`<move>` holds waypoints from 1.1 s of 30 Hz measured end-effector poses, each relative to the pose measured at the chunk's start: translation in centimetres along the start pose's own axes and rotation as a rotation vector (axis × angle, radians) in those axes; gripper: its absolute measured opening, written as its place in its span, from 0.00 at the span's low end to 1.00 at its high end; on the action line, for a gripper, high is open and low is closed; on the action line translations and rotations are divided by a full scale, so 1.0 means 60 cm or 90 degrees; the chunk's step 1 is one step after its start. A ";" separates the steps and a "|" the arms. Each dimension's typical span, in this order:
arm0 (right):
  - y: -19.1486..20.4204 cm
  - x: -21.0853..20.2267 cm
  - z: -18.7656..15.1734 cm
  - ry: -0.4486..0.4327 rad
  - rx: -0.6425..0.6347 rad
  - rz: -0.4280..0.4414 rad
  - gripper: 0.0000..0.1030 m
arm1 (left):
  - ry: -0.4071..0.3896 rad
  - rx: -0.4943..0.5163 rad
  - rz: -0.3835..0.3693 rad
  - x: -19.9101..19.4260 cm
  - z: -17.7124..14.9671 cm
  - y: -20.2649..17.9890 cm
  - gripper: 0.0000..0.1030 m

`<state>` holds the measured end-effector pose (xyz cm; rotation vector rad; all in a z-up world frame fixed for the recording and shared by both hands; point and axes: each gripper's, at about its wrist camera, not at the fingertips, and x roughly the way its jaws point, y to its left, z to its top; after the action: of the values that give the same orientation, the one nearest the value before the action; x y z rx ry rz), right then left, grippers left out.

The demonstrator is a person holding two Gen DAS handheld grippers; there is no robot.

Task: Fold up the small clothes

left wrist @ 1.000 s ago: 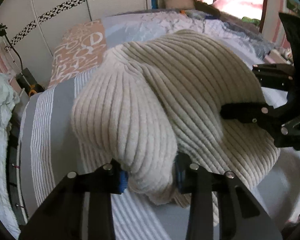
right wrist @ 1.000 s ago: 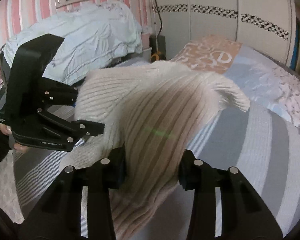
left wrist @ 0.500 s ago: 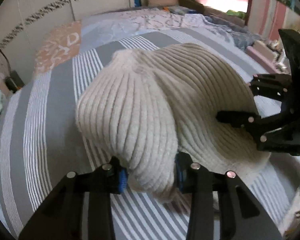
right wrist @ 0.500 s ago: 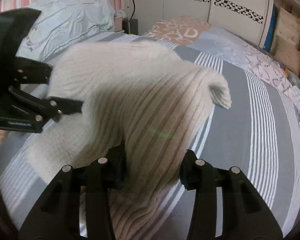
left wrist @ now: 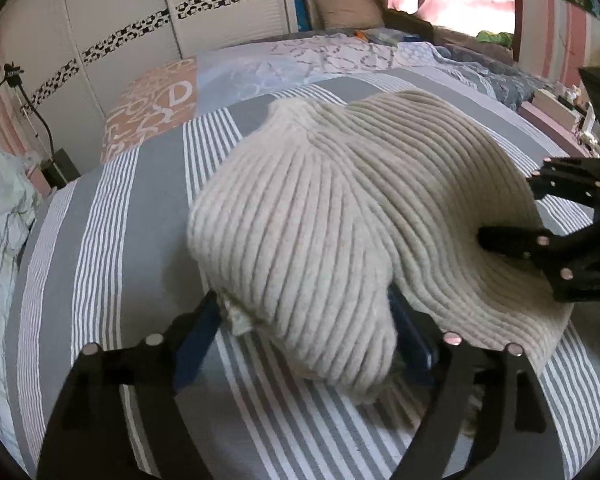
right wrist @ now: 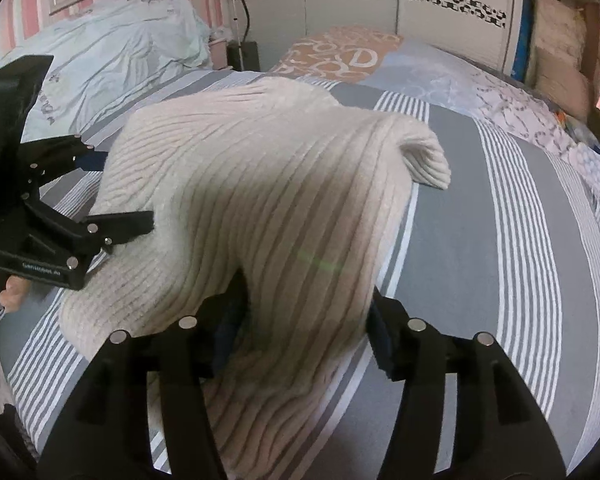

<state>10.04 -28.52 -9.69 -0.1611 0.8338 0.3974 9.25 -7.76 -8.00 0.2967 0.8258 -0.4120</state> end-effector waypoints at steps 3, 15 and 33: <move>-0.003 -0.018 -0.006 0.008 0.009 -0.016 0.65 | -0.003 -0.005 0.000 -0.014 -0.009 0.003 0.88; 0.016 -0.140 -0.034 -0.083 0.078 -0.107 0.97 | -0.016 -0.099 0.081 -0.116 -0.067 0.068 0.98; 0.110 -0.165 -0.049 -0.170 0.185 -0.234 0.97 | -0.097 -0.226 0.204 -0.257 -0.124 0.080 0.98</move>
<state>-0.62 -26.11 -4.13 0.0109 0.5739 -0.0499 -2.68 3.20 -0.66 0.0624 0.6733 0.0150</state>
